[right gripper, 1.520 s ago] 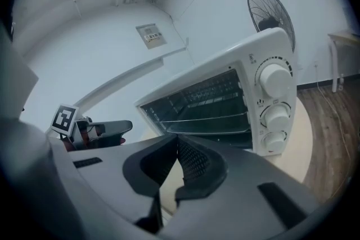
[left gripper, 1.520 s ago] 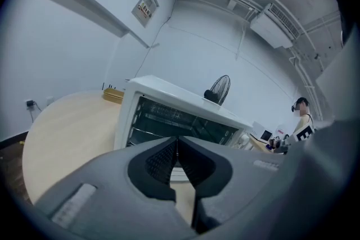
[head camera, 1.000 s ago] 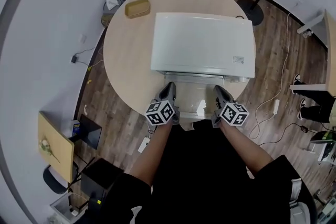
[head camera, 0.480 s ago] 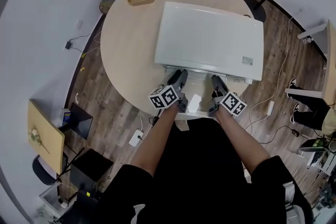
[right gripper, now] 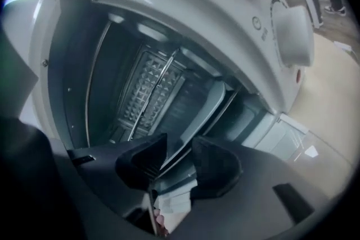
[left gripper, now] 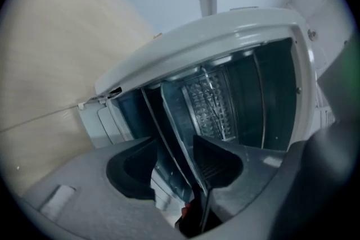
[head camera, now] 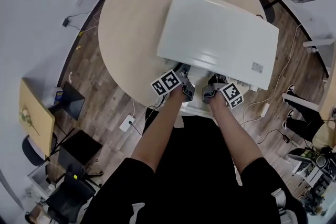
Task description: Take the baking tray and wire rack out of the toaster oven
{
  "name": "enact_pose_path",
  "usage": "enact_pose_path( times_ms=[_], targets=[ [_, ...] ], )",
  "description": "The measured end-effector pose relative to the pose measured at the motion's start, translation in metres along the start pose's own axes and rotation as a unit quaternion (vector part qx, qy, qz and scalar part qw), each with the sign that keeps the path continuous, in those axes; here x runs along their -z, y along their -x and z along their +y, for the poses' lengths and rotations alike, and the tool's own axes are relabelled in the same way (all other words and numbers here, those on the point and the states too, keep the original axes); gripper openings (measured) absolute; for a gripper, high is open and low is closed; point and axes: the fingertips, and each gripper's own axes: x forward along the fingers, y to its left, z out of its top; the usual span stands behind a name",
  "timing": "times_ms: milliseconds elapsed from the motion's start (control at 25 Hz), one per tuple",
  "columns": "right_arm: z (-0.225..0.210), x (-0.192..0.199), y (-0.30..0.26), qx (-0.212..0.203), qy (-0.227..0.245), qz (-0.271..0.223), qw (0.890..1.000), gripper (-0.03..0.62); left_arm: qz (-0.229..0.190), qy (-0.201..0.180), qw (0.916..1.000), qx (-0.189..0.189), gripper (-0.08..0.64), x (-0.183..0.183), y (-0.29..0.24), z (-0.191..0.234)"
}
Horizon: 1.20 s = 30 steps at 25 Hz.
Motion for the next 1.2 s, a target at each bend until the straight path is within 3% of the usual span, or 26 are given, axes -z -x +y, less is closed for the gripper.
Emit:
enact_pose_path(
  times_ms=[200,480,600,720,880,1200],
  targets=[
    [-0.002,-0.001,-0.011,0.007,-0.026,-0.005,1.000,0.117,-0.021,0.013,0.9997,-0.006,0.181,-0.008,-0.008,0.006],
    [-0.003,-0.001,-0.016,0.003,-0.025,-0.002,1.000,0.117,-0.032,0.034,0.9988,0.012,0.158,-0.022,-0.025,0.008],
    [-0.004,0.000,-0.016,0.003,-0.037,-0.002,0.999,0.115,-0.033,0.039,0.9982,0.031,0.100,-0.025,-0.030,0.004],
    [-0.004,-0.001,-0.014,-0.005,-0.040,-0.007,0.999,0.115,-0.041,0.061,0.9965,0.041,0.097,-0.025,-0.030,0.005],
    [-0.005,-0.002,-0.015,-0.019,-0.042,-0.006,0.999,0.114,-0.044,0.046,0.9971,0.043,0.097,-0.027,-0.030,0.004],
    [-0.009,0.007,0.001,-0.022,-0.048,0.011,0.999,0.107,-0.041,0.066,0.9962,0.040,0.092,-0.016,-0.015,0.009]
  ],
)
